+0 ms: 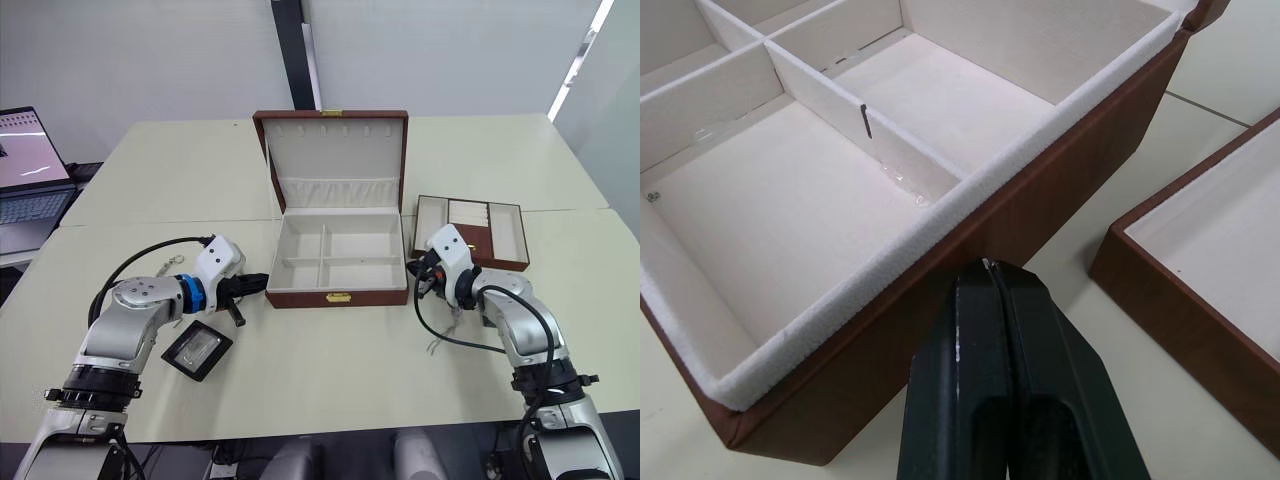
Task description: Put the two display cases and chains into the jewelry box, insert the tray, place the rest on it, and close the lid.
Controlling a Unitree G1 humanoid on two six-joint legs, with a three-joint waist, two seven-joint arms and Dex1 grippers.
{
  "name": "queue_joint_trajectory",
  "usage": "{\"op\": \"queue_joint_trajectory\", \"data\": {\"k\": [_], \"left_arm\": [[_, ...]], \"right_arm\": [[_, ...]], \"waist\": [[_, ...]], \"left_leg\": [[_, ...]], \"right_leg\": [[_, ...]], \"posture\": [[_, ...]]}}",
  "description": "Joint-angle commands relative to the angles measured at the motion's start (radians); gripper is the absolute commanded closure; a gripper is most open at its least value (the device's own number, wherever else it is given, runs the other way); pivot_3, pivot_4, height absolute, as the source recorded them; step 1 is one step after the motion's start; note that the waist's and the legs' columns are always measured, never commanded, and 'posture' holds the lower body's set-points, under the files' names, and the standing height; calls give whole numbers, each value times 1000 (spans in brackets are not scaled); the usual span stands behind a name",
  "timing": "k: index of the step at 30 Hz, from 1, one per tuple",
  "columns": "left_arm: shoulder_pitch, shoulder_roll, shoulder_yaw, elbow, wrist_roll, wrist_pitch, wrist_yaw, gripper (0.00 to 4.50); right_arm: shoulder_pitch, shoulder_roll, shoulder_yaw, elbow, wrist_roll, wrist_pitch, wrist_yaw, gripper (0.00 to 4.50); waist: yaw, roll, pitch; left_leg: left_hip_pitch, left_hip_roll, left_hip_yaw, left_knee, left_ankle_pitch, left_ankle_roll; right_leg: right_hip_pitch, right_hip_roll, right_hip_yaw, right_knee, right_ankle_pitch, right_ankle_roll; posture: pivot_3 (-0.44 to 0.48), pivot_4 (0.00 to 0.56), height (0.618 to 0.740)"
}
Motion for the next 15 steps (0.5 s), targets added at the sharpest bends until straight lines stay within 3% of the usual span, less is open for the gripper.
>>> {"op": "queue_joint_trajectory", "data": {"k": [1, 7, 12, 15], "left_arm": [[-12, -1, -11, -6, -16, -20, -18, 4500], [-27, 35, 57, 38, -31, -31, 8, 4500], [7, 117, 155, 41, -99, 0, -26, 4500], [56, 203, 218, 42, -144, 24, -79, 3636]], "right_arm": [[8, 0, 0, -43, 25, -12, 29, 4493], [29, -40, -95, -46, 64, -1, 34, 4493], [72, -126, -222, -42, 147, -30, 111, 4493], [111, -226, -296, -1, 184, -52, 205, 3932]], "waist": [[0, 0, 0], [4, 0, 0], [5, 0, 0], [4, 0, 0]], "left_leg": [[0, 0, 0, 0, 0, 0], [0, 0, 0, 0, 0, 0], [0, 1, 0, 0, 0, 0], [0, 1, 0, -1, 0, 0]], "right_leg": [[0, 0, 0, 0, 0, 0], [0, 0, 0, 0, 0, 0], [-1, 0, 0, 0, 0, 0], [0, 0, 0, -1, 0, 0]], "posture": [[0, 150, 740], [0, 150, 740], [0, 150, 740], [0, 150, 740]]}}
